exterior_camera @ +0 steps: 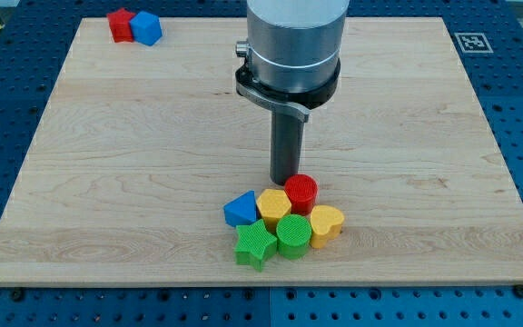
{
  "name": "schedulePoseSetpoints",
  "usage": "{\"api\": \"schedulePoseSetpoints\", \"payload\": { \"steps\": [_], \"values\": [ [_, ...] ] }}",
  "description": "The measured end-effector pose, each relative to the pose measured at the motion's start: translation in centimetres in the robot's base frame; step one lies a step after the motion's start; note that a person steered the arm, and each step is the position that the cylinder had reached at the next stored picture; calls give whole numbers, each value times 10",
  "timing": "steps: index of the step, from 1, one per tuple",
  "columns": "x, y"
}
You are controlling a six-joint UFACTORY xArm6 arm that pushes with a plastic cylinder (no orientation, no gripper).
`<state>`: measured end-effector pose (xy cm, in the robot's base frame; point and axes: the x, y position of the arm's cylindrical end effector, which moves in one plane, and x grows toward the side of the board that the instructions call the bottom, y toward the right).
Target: Move your arm to the red star
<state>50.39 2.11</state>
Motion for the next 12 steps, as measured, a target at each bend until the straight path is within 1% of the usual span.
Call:
{"api": "schedulePoseSetpoints", "payload": {
  "steps": [2,4,5,6,7,8,9,10,11,12],
  "values": [
    [-12,7],
    [-15,7],
    [-29,36],
    [-29,46],
    [-71,-11],
    [-124,-74],
    [-133,-98],
    [-137,-134],
    [-152,-194],
    [-175,-228]
  ]
}}
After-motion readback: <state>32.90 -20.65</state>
